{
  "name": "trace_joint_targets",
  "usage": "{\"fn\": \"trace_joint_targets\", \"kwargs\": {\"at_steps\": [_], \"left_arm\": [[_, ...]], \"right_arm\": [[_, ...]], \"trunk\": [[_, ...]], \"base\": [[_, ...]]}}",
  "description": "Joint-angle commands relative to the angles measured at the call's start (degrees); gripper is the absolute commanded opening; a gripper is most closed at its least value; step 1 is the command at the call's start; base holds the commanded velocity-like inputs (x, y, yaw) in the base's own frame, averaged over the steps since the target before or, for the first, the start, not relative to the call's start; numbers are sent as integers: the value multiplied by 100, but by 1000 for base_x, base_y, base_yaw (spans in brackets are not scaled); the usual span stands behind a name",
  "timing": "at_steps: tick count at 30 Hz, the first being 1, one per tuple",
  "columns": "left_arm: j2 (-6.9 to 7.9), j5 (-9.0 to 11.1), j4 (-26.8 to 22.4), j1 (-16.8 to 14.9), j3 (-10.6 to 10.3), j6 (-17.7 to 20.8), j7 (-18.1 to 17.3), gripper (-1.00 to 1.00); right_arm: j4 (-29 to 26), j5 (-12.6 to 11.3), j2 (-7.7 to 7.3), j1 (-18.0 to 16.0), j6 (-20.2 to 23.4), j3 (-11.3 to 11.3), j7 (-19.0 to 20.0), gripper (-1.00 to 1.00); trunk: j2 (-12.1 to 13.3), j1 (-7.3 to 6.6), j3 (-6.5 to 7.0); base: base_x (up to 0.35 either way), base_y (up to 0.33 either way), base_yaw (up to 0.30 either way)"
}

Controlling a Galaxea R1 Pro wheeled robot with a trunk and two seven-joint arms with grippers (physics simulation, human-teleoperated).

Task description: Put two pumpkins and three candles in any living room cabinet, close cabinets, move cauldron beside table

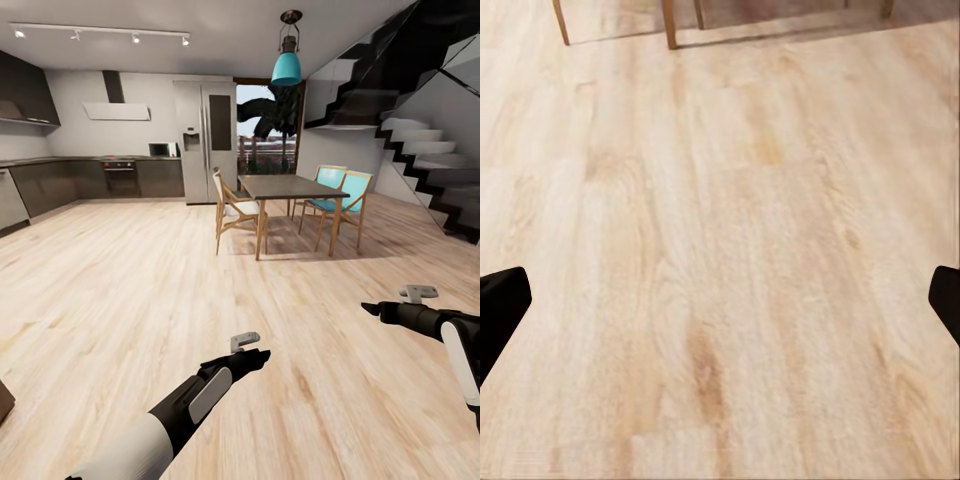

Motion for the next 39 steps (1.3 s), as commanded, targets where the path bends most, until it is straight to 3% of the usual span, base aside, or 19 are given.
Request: {"fn": "trace_joint_targets", "kwargs": {"at_steps": [1, 39], "left_arm": [[3, 58, -10, -5, -16, 5, 50, 100], [12, -17, -5, -5, -39, 5, 41, 100]], "right_arm": [[-3, -12, -1, -4, 28, -6, 10, 100], [-4, -12, -1, -6, 28, -129, 16, 100]], "trunk": [[-2, 2, -2], [-2, 2, 145]], "base": [[336, -24, -274], [335, 93, -267]]}}
